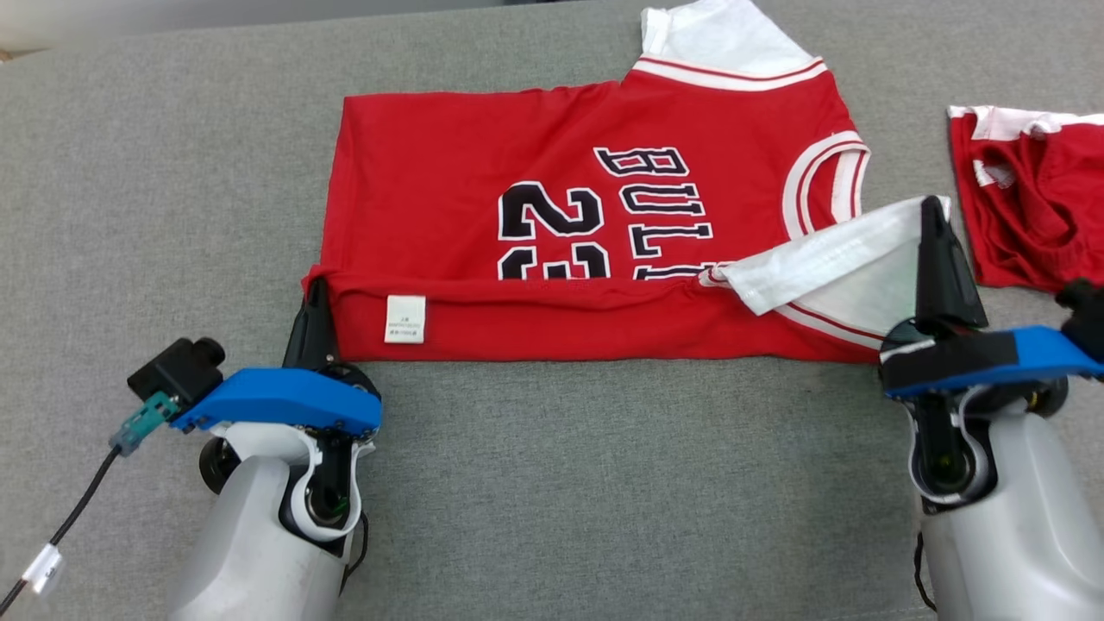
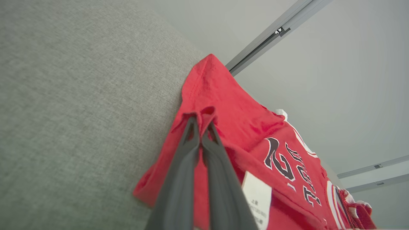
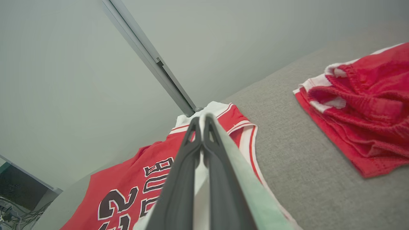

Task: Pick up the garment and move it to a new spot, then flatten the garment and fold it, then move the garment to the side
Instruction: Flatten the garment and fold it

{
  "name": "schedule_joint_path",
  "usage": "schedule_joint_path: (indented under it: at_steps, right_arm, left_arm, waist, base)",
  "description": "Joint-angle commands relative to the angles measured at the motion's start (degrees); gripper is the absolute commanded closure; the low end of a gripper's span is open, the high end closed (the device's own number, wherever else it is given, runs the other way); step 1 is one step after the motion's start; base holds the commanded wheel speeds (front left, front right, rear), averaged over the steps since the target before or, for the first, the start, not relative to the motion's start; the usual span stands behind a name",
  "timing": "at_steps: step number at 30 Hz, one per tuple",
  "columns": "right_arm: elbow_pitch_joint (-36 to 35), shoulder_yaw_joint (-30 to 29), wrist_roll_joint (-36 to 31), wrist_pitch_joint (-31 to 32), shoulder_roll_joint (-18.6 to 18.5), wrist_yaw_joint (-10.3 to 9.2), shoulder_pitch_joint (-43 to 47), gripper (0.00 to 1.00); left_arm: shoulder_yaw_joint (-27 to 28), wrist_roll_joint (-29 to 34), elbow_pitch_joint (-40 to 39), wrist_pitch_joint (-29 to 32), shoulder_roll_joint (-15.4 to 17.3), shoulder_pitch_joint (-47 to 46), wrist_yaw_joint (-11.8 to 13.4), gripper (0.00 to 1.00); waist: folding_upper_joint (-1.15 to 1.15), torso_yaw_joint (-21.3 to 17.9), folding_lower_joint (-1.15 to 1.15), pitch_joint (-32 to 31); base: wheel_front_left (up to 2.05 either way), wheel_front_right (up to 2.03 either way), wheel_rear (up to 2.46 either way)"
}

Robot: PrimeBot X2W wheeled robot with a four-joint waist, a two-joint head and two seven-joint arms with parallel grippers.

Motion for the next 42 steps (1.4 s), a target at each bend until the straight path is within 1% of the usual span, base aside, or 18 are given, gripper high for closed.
schedule_joint_path:
  at_steps: [1,4,8,9,10,11,12,13,14,17,20,23,26,30,34,38,42]
  right_arm:
    - [0.99,0.05,-0.40,-0.10,-0.04,0.03,-1.48,1.00]
    - [6.79,0.06,-1.63,-0.43,-0.20,0.03,-5.60,1.00]
    - [15.20,-0.59,-3.62,-0.59,-0.88,0.03,-11.00,1.00]
    - [17.19,-0.71,-4.19,-0.70,-1.00,0.03,-12.35,1.00]
    - [19.16,-0.78,-4.64,-0.74,-1.07,0.03,-13.73,1.00]
    - [21.12,-0.91,-4.96,-0.75,-1.17,0.03,-14.99,1.00]
    - [23.07,-1.01,-5.26,-0.39,-1.23,0.03,-16.16,0.78]
    - [25.10,-1.13,-5.37,0.12,-1.19,0.03,-17.32,0.52]
    - [26.73,-1.17,-5.65,0.37,-1.17,0.03,-18.51,0.00]
    - [30.93,-0.60,-6.52,1.14,-1.57,0.03,-21.77,0.00]
    - [33.72,-0.33,-7.20,0.42,-2.27,0.03,-24.36,0.00]
    - [35.06,0.70,-7.91,-0.25,-3.30,0.03,-26.29,0.00]
    - [34.89,2.60,-8.35,-0.82,-4.47,0.03,-27.05,0.00]
    - [31.92,6.55,-8.67,-1.38,-6.23,0.03,-25.21,0.00]
    - [26.58,10.68,-8.36,-1.26,-8.29,0.03,-20.90,0.00]
    - [19.38,12.97,-7.42,-0.53,-9.67,0.03,-15.10,0.00]
    - [12.07,13.47,-8.29,1.40,-10.59,0.03,-8.92,0.00]
  left_arm:
    - [-0.04,0.29,0.64,-0.29,-0.04,-0.94,0.20,1.00]
    - [-0.71,1.30,2.96,-0.81,-0.26,-3.00,0.50,1.00]
    - [-1.24,2.15,5.22,-1.33,-0.52,-4.74,0.11,1.00]
    - [-1.45,2.36,5.70,-1.48,-0.58,-5.11,0.03,0.91]
    - [-1.69,2.71,6.01,-1.62,-0.64,-5.48,-0.08,0.58]
    - [-1.94,3.03,6.08,-1.74,-0.71,-5.85,-0.19,0.16]
    - [-2.12,3.26,6.12,-1.81,-0.77,-6.10,-0.29,0.00]
    - [-2.32,3.63,6.04,-1.94,-0.83,-6.21,-0.29,0.00]
    - [-2.55,4.01,5.84,-2.11,-0.83,-6.22,-0.39,0.00]
    - [-2.89,5.29,4.96,-2.37,-0.45,-5.67,-0.73,0.00]
    - [-3.26,7.06,3.67,-2.48,0.55,-4.31,-0.44,0.00]
    - [-3.71,8.49,2.08,-2.55,1.79,-2.78,-0.17,0.00]
    - [-3.89,8.46,0.22,-1.49,3.09,-0.69,0.13,0.00]
    - [-4.03,8.14,-3.10,2.34,5.56,2.57,1.39,0.00]
    - [-4.52,7.35,-6.94,8.22,7.77,5.72,3.53,0.00]
    - [-4.52,5.56,-9.65,13.90,8.65,8.19,5.94,0.00]
    - [-3.71,4.01,-11.13,16.90,8.87,9.18,7.76,0.00]
  waist:
    - [-0.01,0.23,-0.01,0.27]
    - [-0.01,0.48,-0.01,0.71]
    - [-0.01,0.86,-0.01,1.26]
    - [-0.01,0.97,-0.01,1.41]
    - [-0.01,1.06,-0.01,1.56]
    - [-0.01,1.16,-0.01,1.70]
    - [-0.01,1.27,-0.01,1.79]
    - [-0.01,1.37,-0.01,1.85]
    - [-0.01,1.45,-0.01,1.89]
    - [-0.01,1.64,-0.01,1.87]
    - [-0.01,1.75,-0.01,1.66]
    - [-0.01,1.68,-0.01,1.10]
    - [-0.01,1.42,-0.01,0.10]
    - [-0.01,1.04,-0.01,-1.28]
    - [-0.01,0.65,-0.01,-2.33]
    - [-0.01,-0.09,-0.01,-2.70]
    - [-0.01,-1.42,-0.01,-2.30]
  base:
    - [0.00,0.00,0.00]
    - [0.00,0.00,0.00]
    - [0.00,0.00,0.00]
    - [0.00,0.00,0.00]
    - [0.00,0.00,0.00]
    - [0.00,0.00,0.00]
    - [0.00,0.00,0.00]
    - [0.00,0.00,0.00]
    - [0.00,0.00,0.00]
    - [0.00,0.00,0.00]
    - [0.00,0.00,0.00]
    - [0.00,0.00,0.00]
    - [0.00,0.00,0.00]
    - [0.00,0.00,0.00]
    - [0.00,0.00,0.00]
    - [0.00,0.00,0.00]
    - [0.00,0.00,0.00]
